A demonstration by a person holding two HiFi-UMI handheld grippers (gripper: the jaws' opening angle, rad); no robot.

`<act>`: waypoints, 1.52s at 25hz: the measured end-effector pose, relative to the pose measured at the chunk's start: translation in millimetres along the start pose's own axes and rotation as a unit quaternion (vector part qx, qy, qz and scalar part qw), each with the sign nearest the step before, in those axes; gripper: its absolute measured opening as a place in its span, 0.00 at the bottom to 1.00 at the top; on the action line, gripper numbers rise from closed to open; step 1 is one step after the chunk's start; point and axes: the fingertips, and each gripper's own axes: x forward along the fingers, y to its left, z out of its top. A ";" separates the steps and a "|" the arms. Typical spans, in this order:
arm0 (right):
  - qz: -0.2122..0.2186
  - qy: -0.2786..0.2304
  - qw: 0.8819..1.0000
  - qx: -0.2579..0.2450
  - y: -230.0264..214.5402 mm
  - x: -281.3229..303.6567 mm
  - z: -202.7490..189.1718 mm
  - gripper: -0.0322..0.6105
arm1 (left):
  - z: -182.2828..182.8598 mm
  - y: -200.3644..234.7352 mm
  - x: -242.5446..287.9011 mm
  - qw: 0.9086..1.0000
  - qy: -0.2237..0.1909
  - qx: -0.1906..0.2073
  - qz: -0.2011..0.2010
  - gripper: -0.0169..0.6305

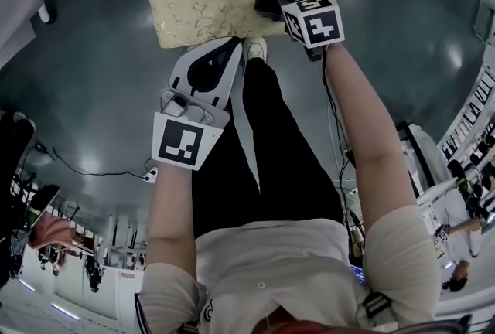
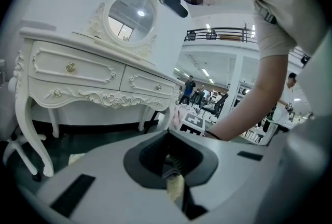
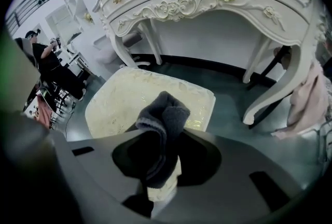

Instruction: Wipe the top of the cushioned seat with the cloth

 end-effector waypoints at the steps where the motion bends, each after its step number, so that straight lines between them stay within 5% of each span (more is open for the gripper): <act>1: 0.000 0.000 1.000 0.006 -5.1 -1.4 -2.2 0.21 | -1.3 -3.7 2.4 1.000 0.003 0.003 -0.002 0.05; 12: -0.058 0.027 0.997 0.032 -61.2 -22.6 -37.4 0.18 | -8.6 -29.7 0.3 1.000 0.007 0.006 0.015 0.05; 17: -0.063 0.008 0.998 0.027 -47.8 -49.3 -26.8 0.18 | -1.1 -38.4 -14.5 1.000 0.001 0.010 -0.004 0.05; 21: -0.059 -0.004 0.998 0.022 -13.9 -60.4 -10.9 0.18 | 0.9 -37.3 -32.7 0.997 0.019 0.059 -0.037 0.05; 26: -0.025 -0.017 0.999 0.025 56.6 -59.0 -0.7 0.18 | 8.6 -12.4 -72.1 1.000 -0.020 -0.007 -0.009 0.05; 38: 0.062 0.001 0.998 -0.019 228.2 4.9 17.2 0.18 | -32.6 60.8 -170.3 0.999 0.013 0.005 0.032 0.05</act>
